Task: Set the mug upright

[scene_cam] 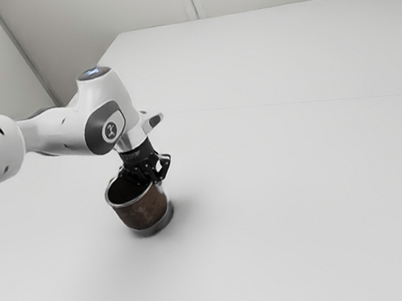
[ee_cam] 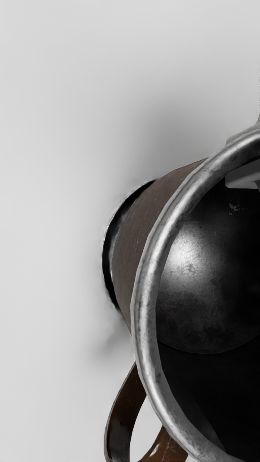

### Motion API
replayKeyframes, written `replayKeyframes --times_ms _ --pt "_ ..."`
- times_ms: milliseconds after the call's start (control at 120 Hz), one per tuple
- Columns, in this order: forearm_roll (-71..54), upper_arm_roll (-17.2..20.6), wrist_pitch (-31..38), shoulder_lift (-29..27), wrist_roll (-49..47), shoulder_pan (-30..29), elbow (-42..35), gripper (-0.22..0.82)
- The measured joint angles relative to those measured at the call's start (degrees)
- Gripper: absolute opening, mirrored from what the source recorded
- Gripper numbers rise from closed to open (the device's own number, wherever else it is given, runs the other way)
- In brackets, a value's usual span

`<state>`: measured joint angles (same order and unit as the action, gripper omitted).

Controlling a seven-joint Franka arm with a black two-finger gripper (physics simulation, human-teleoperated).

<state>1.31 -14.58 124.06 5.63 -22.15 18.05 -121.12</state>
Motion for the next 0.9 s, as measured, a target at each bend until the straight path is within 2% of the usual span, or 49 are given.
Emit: replayKeyframes --times_ms 392,550,633,750,900 --pt "-0.45 -0.01 2.81 1.54 -7.52 0.01 -1.89 -0.17" --pt "0.24 -0.08 3.04 1.59 -8.41 0.02 -1.17 0.18" --pt "0.62 -0.45 2.95 1.46 -8.59 0.08 -0.95 0.32" --pt "1.00 -0.93 2.31 1.17 -8.64 -0.04 -0.26 0.44" --pt "1.26 -1.05 0.71 0.21 -8.39 -0.02 1.21 0.52"
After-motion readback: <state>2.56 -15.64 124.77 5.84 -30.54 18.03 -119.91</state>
